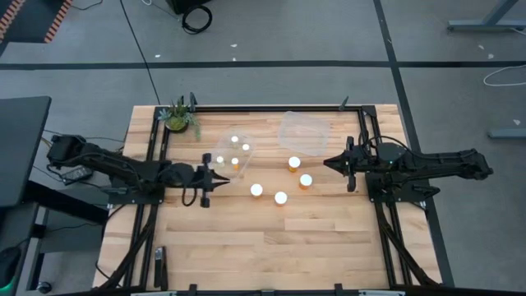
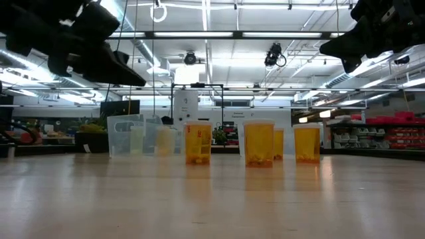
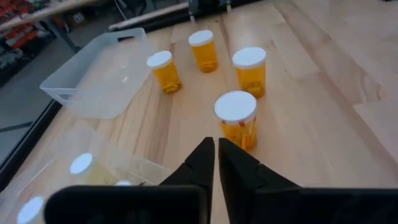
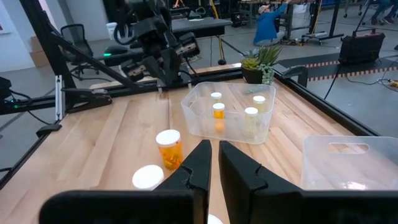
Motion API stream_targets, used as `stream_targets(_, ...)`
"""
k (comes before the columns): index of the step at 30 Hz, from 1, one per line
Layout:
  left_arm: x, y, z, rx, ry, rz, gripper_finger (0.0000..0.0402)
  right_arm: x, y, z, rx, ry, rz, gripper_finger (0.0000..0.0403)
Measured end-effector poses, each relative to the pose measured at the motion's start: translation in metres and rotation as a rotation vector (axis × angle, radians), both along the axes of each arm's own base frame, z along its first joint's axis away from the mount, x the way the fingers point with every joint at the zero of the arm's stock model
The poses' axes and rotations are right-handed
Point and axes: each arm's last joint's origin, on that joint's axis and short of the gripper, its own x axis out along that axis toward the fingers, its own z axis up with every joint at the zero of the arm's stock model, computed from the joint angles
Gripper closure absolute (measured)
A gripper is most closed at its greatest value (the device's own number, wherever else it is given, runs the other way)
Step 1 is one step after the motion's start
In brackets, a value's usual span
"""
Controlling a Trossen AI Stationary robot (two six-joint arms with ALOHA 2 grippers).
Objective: Pick and place medicine bottles into bin by pill shape (circle, oval)
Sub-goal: Put the large orange pill bottle into the right transparent bin
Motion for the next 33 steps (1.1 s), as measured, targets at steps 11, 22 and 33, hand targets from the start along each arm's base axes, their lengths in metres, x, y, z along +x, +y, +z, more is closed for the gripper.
stream_targets(11,-0.045,0.006,-0.023,-0.054,-0.144,0.004,0.0391,0.000,0.000,0.000,0.000,0.000,0.000,0.0366)
stream_targets(22,-0.064,0.009,-0.026,-0.075,-0.219,0.011,0.0397,0.000,0.000,0.000,0.000,0.000,0.000,0.0366)
stream_targets(33,-0.075,0.007,-0.025,-0.130,-0.233,-0.009,0.0397,0.000,0.000,0.000,0.000,0.000,0.000,0.0366)
